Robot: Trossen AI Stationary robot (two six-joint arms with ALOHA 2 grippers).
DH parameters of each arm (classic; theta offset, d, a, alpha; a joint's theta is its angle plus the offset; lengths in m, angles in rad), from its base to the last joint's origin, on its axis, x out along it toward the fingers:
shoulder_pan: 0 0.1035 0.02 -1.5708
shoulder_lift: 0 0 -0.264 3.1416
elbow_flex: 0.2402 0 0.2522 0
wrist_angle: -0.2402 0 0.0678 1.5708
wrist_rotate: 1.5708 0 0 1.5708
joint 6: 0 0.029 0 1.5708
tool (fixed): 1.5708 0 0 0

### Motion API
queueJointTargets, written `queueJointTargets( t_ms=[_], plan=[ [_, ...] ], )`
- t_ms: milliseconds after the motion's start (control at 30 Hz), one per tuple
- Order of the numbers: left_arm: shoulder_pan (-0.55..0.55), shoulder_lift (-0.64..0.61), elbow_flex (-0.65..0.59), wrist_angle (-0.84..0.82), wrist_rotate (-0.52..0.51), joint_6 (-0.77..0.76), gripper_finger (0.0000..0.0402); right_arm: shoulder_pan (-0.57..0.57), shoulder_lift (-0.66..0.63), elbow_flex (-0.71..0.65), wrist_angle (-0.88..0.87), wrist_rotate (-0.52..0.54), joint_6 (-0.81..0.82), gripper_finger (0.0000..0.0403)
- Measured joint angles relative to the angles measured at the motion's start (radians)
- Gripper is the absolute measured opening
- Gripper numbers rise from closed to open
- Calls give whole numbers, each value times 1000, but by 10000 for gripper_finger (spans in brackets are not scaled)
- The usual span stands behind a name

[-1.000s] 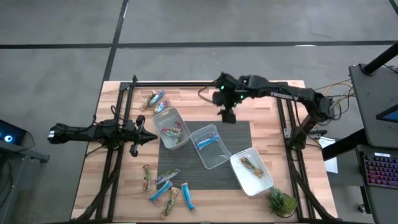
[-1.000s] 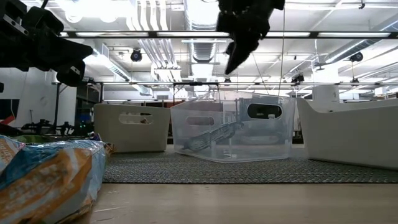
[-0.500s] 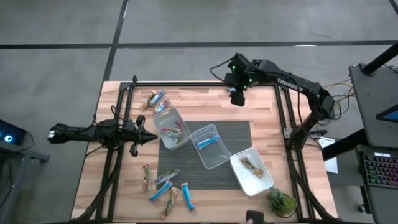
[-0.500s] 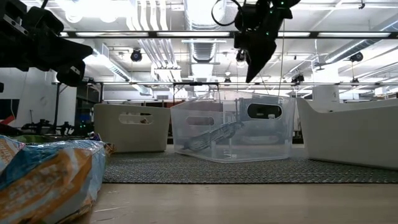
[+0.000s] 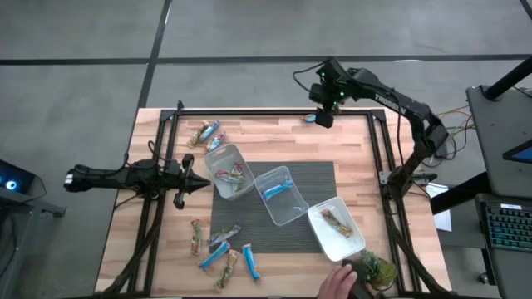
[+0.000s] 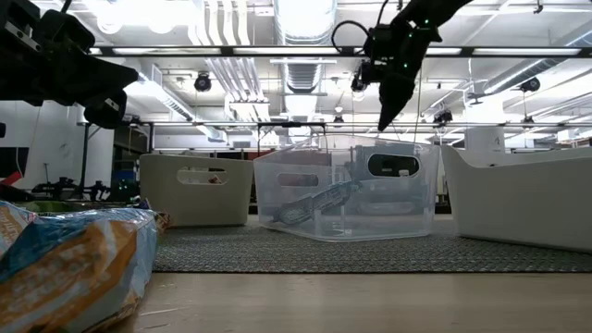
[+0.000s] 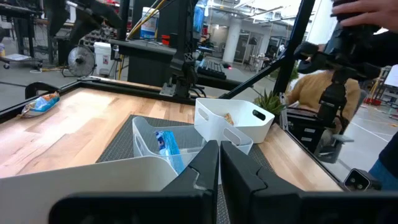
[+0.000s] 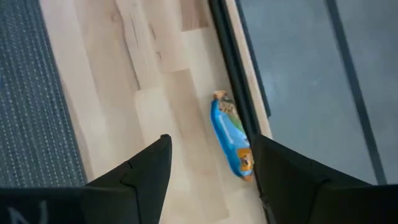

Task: Pick and place Granola Bars by type
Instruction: Put the yellow granola bar into the white bin

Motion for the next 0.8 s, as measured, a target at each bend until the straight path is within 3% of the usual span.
queueJointTargets(
  t_ms=[433,800],
  plan=[
    [0,0,0,0,0,0,0,-24,159,5,37,3,-240,214],
    [0,0,0,0,0,0,0,-43,263,23,51,55,-244,214]
  ],
)
